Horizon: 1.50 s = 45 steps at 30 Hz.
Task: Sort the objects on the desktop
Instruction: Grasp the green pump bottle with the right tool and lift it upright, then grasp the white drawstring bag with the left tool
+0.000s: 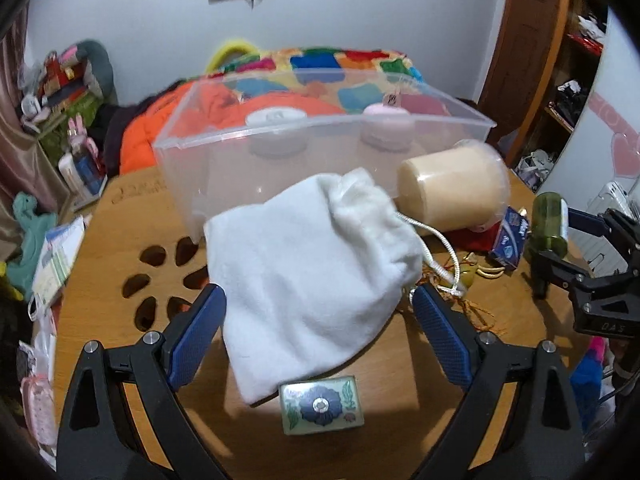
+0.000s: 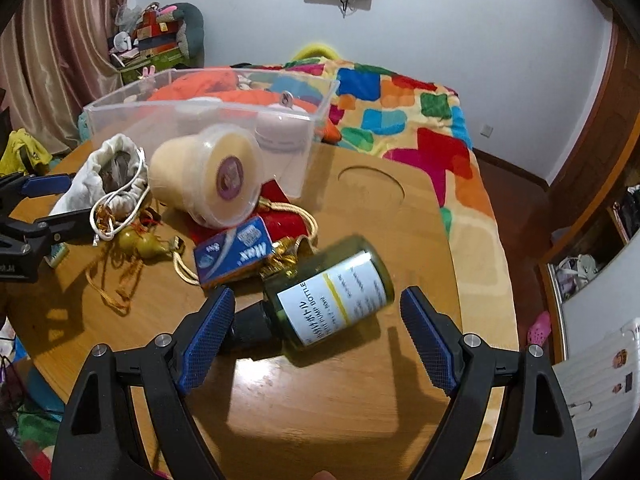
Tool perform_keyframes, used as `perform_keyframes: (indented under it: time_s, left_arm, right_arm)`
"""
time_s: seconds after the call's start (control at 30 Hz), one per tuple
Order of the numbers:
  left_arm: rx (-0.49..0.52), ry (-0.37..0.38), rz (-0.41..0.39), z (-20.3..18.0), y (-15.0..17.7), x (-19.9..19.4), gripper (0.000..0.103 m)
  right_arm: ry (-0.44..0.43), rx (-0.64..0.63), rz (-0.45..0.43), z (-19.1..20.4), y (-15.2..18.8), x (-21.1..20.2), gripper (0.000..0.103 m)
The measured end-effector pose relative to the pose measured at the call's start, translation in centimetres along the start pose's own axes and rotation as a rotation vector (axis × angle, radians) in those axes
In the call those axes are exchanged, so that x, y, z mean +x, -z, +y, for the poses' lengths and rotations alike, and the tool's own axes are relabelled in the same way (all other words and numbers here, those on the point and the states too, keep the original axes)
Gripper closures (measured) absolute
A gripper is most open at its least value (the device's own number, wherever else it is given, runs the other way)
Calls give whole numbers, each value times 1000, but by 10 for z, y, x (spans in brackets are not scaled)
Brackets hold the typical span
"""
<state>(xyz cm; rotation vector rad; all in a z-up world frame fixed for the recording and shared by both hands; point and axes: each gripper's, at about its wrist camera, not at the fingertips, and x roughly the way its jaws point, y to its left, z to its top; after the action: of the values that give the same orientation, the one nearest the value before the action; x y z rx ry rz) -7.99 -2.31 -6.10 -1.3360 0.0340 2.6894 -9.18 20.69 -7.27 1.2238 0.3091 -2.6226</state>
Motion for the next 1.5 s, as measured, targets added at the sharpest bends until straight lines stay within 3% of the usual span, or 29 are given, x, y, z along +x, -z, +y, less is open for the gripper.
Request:
perform_keyframes:
  time_s: [0.13,0.5,0.7,0.83,1.0,1.1,1.5]
  left_arm:
    - [-36,21,14,4,-5,2,7]
    - [34,-45,46,-3,-15,11,7]
    - [13,-52,31,1,-15,12,9]
    - [18,-76,13,-1,-12,9,21]
    - [6,-76,-1,2,-11,7,28]
    - [24,-64,-20,0,-8,4,40]
    - [61,-61,-53,-9,-5,-2,64]
  right_arm:
    - [1,17,3,-5,-2,3,20]
    - [-32,21,15,-8,-5,22,23]
    - [-77,49,5,-13,-3,21,41]
    - [-79,47,1,-13,-1,19,52]
    - [-86,56,-5,-14,3,16,57]
    - [-82,61,-14,-15,5,13,61]
    - [-67,38,-85,-11,-1,-15,61]
